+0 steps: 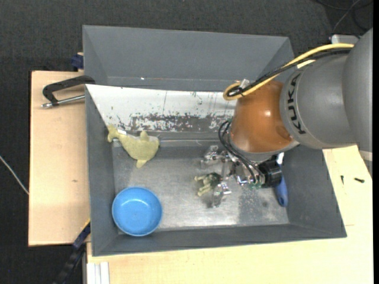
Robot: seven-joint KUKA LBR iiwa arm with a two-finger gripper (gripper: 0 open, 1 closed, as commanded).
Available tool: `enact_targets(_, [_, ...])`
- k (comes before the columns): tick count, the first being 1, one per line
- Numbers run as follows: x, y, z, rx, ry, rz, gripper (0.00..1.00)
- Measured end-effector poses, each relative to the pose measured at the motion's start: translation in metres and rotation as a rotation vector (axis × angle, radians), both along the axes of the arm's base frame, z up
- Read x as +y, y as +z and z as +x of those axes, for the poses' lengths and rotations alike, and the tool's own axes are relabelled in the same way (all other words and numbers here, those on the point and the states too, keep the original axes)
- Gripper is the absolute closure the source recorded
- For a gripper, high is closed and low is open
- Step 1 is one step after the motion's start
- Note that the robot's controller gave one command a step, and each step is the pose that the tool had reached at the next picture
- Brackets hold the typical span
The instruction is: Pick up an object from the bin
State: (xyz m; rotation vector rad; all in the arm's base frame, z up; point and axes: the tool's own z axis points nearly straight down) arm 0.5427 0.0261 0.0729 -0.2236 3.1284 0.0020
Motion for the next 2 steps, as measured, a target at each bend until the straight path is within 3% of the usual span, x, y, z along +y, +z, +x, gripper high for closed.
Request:
enact_targets(1, [0.000,0.003,0.002,-0.004,0.000,0.000,1.00])
enact_targets(2, [0.001,0.071,0.005,-0.007,0.001,0.000,1.00])
